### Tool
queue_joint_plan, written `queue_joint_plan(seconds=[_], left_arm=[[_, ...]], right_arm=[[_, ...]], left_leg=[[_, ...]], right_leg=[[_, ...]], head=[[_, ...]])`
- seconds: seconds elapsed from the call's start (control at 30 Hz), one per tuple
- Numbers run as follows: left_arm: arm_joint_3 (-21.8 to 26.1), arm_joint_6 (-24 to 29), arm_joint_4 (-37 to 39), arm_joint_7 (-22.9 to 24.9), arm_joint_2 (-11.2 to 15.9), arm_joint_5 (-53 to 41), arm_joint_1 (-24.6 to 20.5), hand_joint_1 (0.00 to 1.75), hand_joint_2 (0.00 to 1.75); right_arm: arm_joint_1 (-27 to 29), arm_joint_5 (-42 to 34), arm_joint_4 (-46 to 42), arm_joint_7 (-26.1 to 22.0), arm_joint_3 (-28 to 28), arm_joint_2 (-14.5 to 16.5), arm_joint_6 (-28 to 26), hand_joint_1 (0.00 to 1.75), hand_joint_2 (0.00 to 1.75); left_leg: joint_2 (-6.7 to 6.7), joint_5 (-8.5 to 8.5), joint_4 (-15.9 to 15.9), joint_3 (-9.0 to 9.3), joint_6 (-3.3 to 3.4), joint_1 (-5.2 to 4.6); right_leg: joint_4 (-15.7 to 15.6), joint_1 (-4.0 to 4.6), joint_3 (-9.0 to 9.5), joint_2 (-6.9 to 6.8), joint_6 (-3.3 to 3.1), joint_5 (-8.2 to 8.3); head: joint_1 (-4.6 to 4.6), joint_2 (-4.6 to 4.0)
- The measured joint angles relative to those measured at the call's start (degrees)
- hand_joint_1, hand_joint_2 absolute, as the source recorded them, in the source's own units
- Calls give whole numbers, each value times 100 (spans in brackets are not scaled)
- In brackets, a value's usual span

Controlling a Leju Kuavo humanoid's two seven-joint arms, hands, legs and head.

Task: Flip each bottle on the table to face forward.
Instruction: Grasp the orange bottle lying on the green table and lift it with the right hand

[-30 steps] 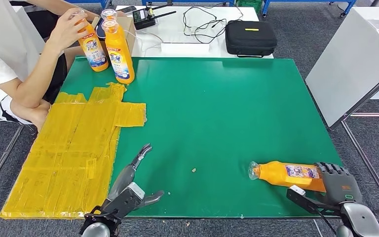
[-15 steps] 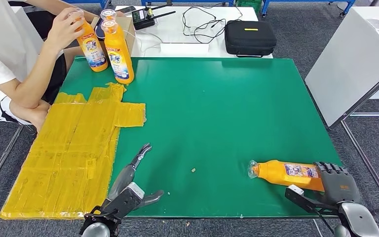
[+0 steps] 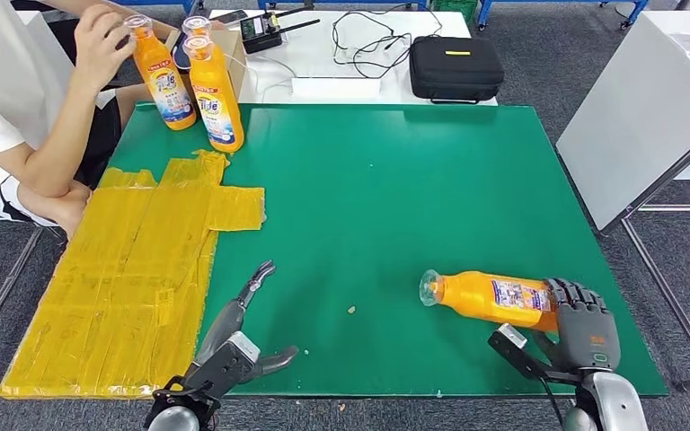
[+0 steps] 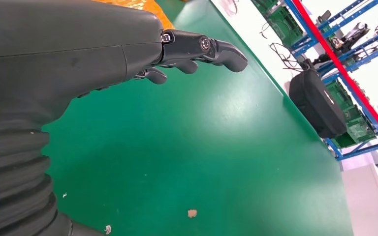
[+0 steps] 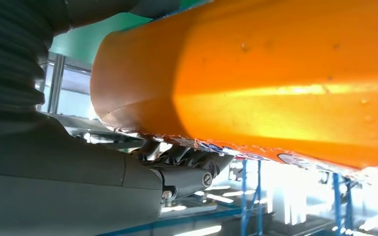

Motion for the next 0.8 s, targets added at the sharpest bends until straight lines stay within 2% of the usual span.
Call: queue_joint_plan(seconds=[0.23,0.37,0.5,0.63,0.8], left_arm=[[-40,2,0,6,0,5,0,0,175],[-53,-2,1,56,0,17,-1,0,175],[-56,-38,2,72,0,98,3,0,175],[-67,-49,-57,21,-2,175,35,0,175],[-150,-265,-339,-77,-15,560,73,0,175]], right_arm=[[-2,68,-93,38,-63,222,-76,175,175],[-1,33,-192,18,-106,373,-399,175,175],[37,-894,-548,-391,-104,636,-510,175,175],[159,-2212,-1112,-928,-24,979,-72,175,175],[288,-3013,-1560,-1316,273,1352,425,175,175]], left_leg=[[-2,-1,0,-12,1,-10],[-1,-1,0,-15,2,-12],[-1,-1,0,-15,1,-11],[1,-1,-1,-15,0,-8],[2,-2,-2,-16,-1,-6]], right_leg=[[0,-1,-7,0,1,-1],[0,-1,-9,0,2,-1],[0,-1,-12,0,1,-1],[1,-1,-14,0,0,-2],[2,-1,-16,0,-3,-5]], head=[[1,0],[1,0],[0,0],[0,0],[1,0]])
